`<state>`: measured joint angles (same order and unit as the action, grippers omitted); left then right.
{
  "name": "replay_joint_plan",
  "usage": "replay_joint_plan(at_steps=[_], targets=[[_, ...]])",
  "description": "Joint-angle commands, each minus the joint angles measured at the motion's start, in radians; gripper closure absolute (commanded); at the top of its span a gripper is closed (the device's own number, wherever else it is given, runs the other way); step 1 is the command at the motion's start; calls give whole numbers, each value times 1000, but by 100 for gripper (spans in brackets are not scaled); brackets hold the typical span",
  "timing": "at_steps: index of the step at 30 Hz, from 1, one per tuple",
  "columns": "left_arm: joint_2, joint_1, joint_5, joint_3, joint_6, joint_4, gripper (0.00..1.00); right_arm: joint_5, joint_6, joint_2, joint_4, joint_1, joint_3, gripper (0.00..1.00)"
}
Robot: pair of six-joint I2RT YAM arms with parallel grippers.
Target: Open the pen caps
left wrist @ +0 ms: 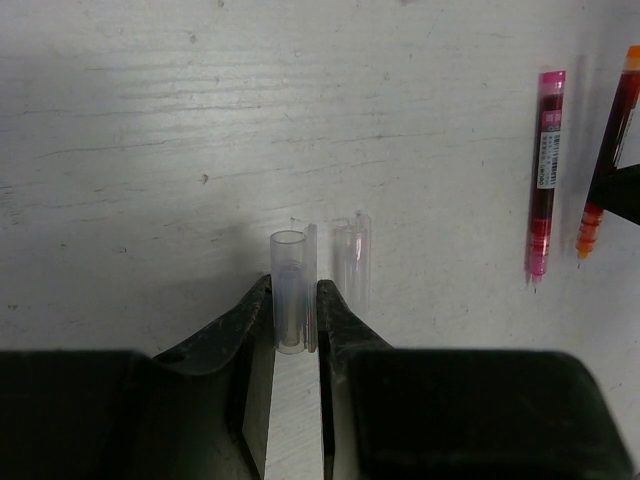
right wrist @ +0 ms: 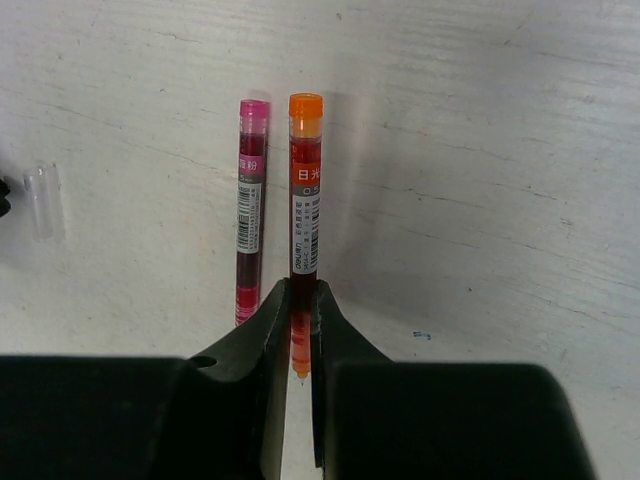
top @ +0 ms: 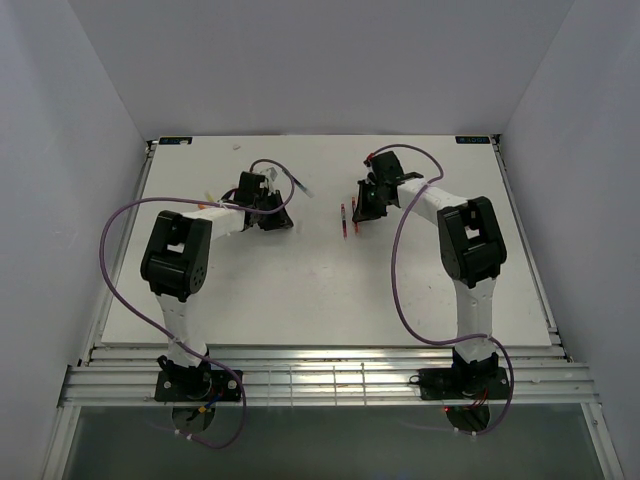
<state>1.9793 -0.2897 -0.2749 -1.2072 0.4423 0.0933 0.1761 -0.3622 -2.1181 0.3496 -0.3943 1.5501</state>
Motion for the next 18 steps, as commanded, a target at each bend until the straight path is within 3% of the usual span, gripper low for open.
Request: replay_joint_plan(at_steps=[1,9,18], targets=[[-14,4,-40,-19,-8,-43,87,22,16,-13,-9,11,42,92],[-2,4,-50,-15,-8,-40,73,36,12,-46,-9,15,51,92],[-7,4,-55,14,9,-56,67,43,9,-59,-11,29,57,92]])
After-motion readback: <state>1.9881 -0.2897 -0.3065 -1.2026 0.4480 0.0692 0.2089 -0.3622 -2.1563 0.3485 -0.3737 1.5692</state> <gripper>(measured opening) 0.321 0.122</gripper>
